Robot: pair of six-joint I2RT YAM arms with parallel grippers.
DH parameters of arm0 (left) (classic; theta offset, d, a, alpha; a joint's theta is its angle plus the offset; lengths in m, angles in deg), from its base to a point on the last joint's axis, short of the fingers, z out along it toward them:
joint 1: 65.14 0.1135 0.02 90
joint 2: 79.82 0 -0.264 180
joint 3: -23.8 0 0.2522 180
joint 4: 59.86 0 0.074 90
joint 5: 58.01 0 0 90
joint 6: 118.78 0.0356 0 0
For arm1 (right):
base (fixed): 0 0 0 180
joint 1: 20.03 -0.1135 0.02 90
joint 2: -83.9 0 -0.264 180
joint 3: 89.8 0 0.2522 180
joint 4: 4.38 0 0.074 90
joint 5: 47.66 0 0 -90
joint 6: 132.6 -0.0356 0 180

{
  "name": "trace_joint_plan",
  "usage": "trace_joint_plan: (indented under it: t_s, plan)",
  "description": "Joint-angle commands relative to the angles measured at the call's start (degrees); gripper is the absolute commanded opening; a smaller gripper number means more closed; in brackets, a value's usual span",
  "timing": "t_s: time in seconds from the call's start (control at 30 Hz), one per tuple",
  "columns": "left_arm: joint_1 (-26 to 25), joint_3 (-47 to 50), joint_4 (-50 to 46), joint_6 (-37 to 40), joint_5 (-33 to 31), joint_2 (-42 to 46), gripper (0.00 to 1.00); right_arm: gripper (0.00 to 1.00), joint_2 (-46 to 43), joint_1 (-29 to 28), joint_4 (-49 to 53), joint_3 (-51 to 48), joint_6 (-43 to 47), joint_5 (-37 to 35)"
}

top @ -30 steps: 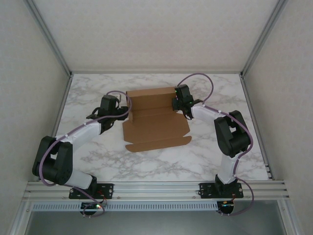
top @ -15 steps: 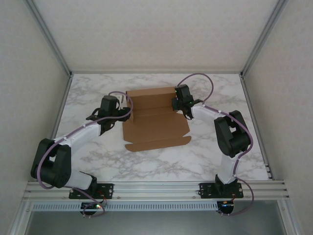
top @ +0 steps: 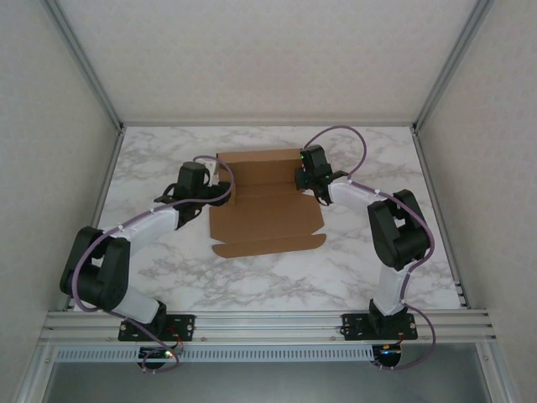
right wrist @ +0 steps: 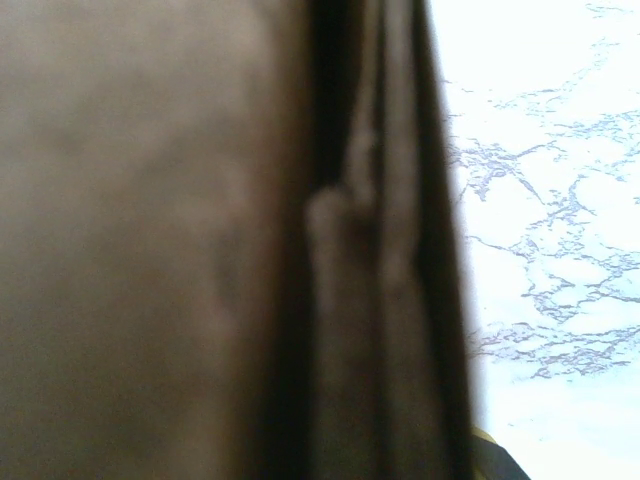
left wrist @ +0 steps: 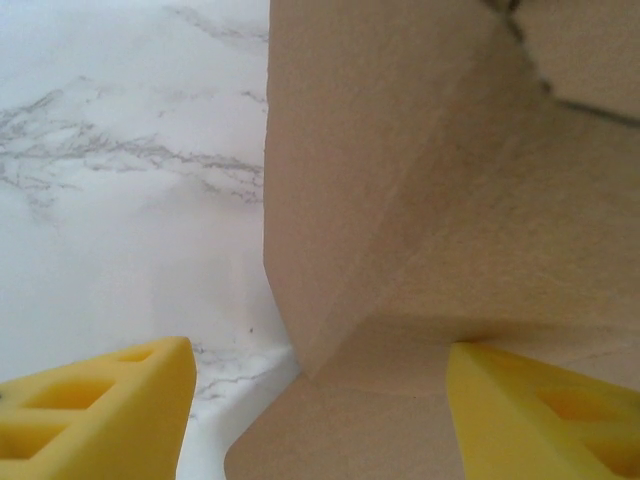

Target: Fold the paper box

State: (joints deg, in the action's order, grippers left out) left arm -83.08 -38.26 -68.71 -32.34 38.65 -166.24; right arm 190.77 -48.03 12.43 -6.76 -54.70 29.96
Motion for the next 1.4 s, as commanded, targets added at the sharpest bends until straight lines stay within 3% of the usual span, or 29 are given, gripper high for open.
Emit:
trace_joint_plan:
  t_s: [0.0,0.3,0.4,0.6,0.73,1.17,1.37]
  plan:
    - [-0.7,-1.13,6.32,3.27,-0.46,-0.85,0.69,0.0,0.62,-0.34,6.8,-2.71,1.48,1.61]
    - [-0.69,-3.77,12.23,7.09,2.06,-5.46,0.65,0.0,-0.37,-0.62,6.49,-3.23,3.32,2.14]
    - [-0.66,-4.91,12.67,8.28,1.2,-7.15,0.56,0.0,-0.7,-0.56,6.71,-3.31,3.48,1.8]
    - [-0.7,-5.16,14.36,6.27,-0.97,-8.77,0.29,0.0,-0.92,-0.61,6.97,-3.37,2.24,2.01]
    - [-0.82,-4.36,16.05,3.9,-3.45,-9.45,0.23,0.0,-1.13,-0.92,7.0,-3.73,0.5,2.04]
    - [-4.23,-5.0,16.19,-3.77,-20.18,-13.02,0.0,0.0,-1.01,-3.73,9.38,-1.92,-6.58,-0.75]
    - [-6.47,-8.09,11.65,-9.28,-30.77,-16.01,0.0,0.0,-0.72,-6.72,13.28,0.97,-9.89,-7.85]
